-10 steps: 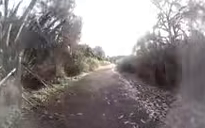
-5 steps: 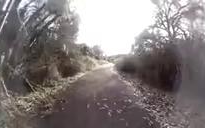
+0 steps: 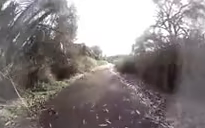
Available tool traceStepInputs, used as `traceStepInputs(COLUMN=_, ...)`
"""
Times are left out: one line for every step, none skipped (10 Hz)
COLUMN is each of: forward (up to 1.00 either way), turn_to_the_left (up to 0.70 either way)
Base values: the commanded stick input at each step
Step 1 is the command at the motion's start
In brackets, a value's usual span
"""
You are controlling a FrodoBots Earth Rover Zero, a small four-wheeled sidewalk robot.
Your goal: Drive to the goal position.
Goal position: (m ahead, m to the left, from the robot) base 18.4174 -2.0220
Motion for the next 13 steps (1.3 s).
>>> traceStepInputs(forward=0.7, turn_to_the_left=0.0)
traceStepInputs(forward=0.7, turn_to_the_left=0.0)
traceStepInputs(forward=0.7, turn_to_the_left=0.0)
traceStepInputs(forward=0.7, turn_to_the_left=0.0)
traceStepInputs(forward=0.7, turn_to_the_left=-0.2)
traceStepInputs(forward=0.7, turn_to_the_left=-0.34)
traceStepInputs(forward=0.7, turn_to_the_left=-0.33)
traceStepInputs(forward=0.7, turn_to_the_left=-0.17)
traceStepInputs(forward=0.7, turn_to_the_left=0.0)
traceStepInputs(forward=0.7, turn_to_the_left=0.0)
traceStepInputs(forward=0.7, turn_to_the_left=-0.24)
traceStepInputs(forward=0.7, turn_to_the_left=-0.35)
traceStepInputs(forward=0.7, turn_to_the_left=-0.35)
